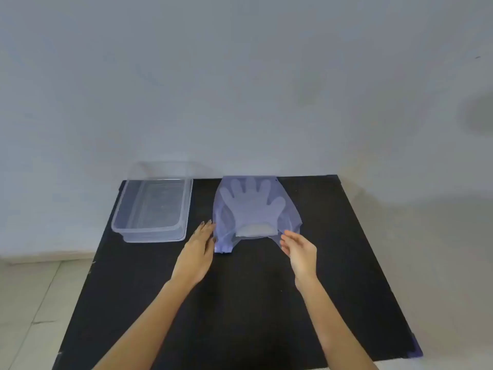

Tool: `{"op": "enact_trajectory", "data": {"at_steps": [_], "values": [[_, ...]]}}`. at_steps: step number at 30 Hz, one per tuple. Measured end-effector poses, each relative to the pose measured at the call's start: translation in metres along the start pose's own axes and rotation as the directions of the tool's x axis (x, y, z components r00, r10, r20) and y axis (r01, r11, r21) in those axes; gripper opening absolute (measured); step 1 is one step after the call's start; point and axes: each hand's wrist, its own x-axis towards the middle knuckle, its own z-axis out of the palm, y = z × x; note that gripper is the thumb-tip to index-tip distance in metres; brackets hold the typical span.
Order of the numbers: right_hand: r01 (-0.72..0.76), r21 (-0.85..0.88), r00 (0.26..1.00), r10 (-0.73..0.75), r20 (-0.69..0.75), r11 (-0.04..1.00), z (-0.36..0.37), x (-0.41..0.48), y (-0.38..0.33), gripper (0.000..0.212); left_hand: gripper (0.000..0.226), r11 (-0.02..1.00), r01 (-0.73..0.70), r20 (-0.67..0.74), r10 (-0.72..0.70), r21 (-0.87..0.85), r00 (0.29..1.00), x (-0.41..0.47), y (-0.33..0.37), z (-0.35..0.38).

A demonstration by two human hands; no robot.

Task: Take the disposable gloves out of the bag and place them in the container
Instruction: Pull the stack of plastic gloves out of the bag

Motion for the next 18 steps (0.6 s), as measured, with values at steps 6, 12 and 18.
{"op": "enact_trajectory", "data": {"at_steps": [6,12,18], "values": [[-0.139,-0.128,0.989,0.132,-0.061,0.982,-0.001,0.040,0.022,0.026,0.051,0.992,0.100,0.142,-0.109,0.072,0.984,0.032,-0.026,0.040],[-0.180,-0.286,0.979,0.144,-0.141,0.941,0.018,0.066,0.027,0.031,0.057,0.973,-0.019,0.244,-0.038,0.229,0.969,0.066,-0.042,0.063],[-0.182,-0.430,0.972,0.097,-0.212,0.884,0.041,0.088,0.032,0.030,0.062,0.886,-0.206,0.325,0.067,0.416,0.943,0.095,-0.067,0.079]]}}
